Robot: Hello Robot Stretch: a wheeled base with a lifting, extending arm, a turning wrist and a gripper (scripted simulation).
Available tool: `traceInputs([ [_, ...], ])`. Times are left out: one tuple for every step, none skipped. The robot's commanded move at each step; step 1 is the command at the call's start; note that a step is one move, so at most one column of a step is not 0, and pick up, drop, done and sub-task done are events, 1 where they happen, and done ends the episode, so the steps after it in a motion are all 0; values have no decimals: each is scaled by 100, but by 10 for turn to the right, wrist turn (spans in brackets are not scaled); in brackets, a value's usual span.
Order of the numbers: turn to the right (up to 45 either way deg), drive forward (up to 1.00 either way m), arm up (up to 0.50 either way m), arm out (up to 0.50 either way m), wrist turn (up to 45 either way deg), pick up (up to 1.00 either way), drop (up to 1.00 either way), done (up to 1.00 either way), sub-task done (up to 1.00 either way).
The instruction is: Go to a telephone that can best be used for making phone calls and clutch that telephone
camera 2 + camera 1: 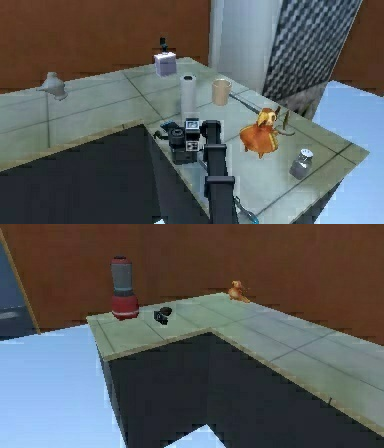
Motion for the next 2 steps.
traceInputs([
  [0,0,10,0,0,0,0,0,0],
  [0,0,0,0,0,0,0,100,0],
])
